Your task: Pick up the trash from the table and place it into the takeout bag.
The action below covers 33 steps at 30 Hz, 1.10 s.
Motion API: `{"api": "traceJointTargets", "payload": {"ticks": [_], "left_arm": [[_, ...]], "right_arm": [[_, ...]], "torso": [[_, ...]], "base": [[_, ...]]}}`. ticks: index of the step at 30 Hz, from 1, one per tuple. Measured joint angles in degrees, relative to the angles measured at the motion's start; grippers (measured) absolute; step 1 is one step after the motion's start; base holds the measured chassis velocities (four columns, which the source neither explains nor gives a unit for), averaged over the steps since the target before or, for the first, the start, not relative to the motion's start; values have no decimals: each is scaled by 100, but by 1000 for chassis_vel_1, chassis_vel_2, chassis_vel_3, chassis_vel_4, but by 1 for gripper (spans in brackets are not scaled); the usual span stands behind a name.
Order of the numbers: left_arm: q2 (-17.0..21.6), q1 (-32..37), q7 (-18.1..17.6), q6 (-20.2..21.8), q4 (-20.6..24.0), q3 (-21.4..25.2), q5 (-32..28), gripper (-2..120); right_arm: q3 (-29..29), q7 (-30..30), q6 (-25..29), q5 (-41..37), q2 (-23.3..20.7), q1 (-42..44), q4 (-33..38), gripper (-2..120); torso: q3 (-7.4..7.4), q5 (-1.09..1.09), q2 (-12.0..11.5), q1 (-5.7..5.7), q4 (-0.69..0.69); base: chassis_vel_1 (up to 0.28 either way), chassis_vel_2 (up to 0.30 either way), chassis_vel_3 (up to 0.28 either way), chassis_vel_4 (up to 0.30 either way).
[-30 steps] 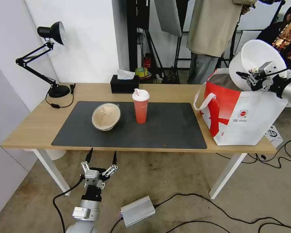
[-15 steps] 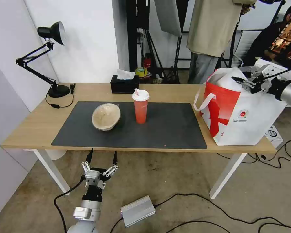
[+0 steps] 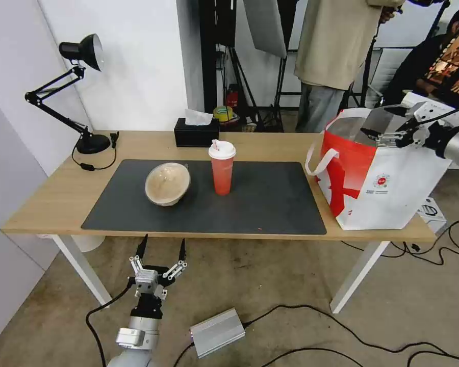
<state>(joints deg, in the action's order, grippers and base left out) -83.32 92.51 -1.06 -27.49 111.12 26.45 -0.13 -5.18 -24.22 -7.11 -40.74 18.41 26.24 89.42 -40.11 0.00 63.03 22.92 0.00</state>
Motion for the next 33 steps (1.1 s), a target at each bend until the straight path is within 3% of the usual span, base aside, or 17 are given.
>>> {"api": "traceJointTargets", "payload": {"ticks": [15, 24, 27, 28, 32, 33], "left_arm": [[49, -42, 1, 2, 4, 37, -18, 100], [61, -33, 1, 10, 12, 69, -22, 100], [67, -56, 1, 11, 7, 101, -34, 100], [67, -56, 1, 11, 7, 101, -34, 100], [69, -109, 2, 11, -24, 147, -75, 100], [69, -109, 2, 11, -24, 147, -75, 100]], "right_arm": [[-310, 185, -12, -90, -176, 257, 366, 97], [-943, 783, 25, -314, -268, 983, 1129, 100], [-1646, 958, 67, -291, -167, 1597, 1382, 100], [-1646, 958, 67, -291, -167, 1597, 1382, 100], [-2756, 1104, 188, -222, -14, 2583, 1676, 100], [-2756, 1104, 188, -222, -14, 2583, 1676, 100]], "torso": [[0, 0, 0, 0, 0], [0, -1, -1, 0, 1], [0, 0, -1, 0, 2], [0, 0, -1, 0, 2], [0, 0, -1, 0, -1], [0, 0, -1, 0, -1]], "base": [[0, 0, 0, 0], [0, 0, 0, 0], [0, 0, 0, 0], [0, 0, 0, 0], [0, 0, 0, 0], [0, 0, 0, 0]]}}
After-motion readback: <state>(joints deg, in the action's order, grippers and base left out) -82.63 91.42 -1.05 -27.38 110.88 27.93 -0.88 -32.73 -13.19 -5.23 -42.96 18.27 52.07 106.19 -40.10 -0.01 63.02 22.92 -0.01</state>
